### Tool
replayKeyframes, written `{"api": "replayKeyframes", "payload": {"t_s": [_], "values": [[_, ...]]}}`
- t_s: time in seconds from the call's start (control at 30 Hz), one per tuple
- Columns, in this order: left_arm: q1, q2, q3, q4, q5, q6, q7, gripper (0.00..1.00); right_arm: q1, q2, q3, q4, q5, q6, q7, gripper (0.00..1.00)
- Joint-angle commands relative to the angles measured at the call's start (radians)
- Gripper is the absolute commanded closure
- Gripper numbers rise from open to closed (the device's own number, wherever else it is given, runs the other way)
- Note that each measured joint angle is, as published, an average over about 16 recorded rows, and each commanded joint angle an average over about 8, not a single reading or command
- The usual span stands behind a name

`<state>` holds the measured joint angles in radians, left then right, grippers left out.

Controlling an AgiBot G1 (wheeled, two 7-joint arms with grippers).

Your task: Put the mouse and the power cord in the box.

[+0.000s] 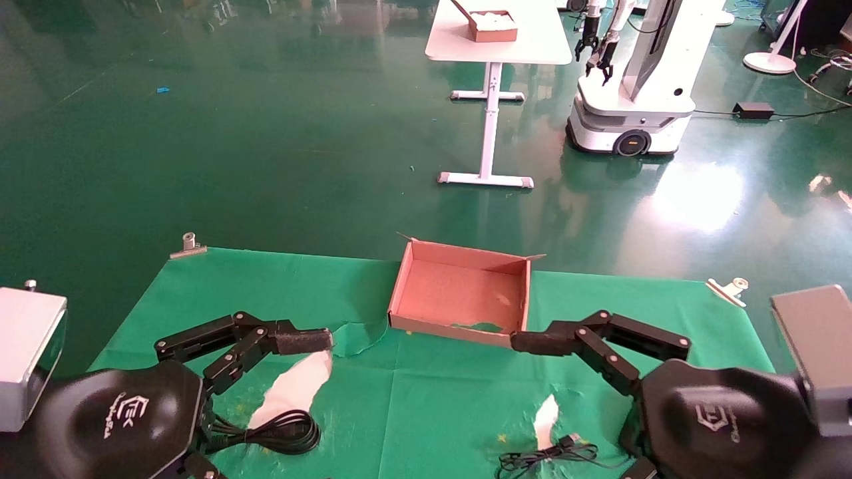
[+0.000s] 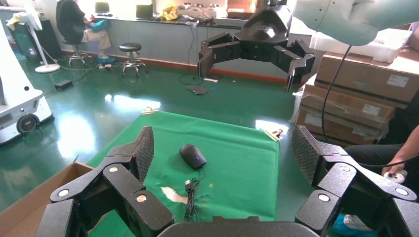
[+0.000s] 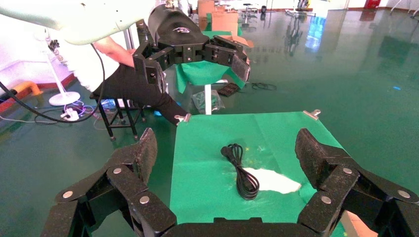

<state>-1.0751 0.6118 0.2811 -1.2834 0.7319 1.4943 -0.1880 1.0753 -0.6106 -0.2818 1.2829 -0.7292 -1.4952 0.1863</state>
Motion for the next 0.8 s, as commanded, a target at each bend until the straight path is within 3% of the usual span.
{"api": "replayKeyframes", "payload": {"t_s": [0.03, 0.8], "values": [[0.000, 0.000, 0.000, 0.000, 0.000, 0.000, 0.000, 0.00, 0.000, 0.000, 0.000, 0.000, 0.000, 0.000, 0.000, 0.00], [0.000, 0.000, 0.000, 0.000, 0.000, 0.000, 0.000, 0.00, 0.000, 0.000, 0.000, 0.000, 0.000, 0.000, 0.000, 0.00]]}}
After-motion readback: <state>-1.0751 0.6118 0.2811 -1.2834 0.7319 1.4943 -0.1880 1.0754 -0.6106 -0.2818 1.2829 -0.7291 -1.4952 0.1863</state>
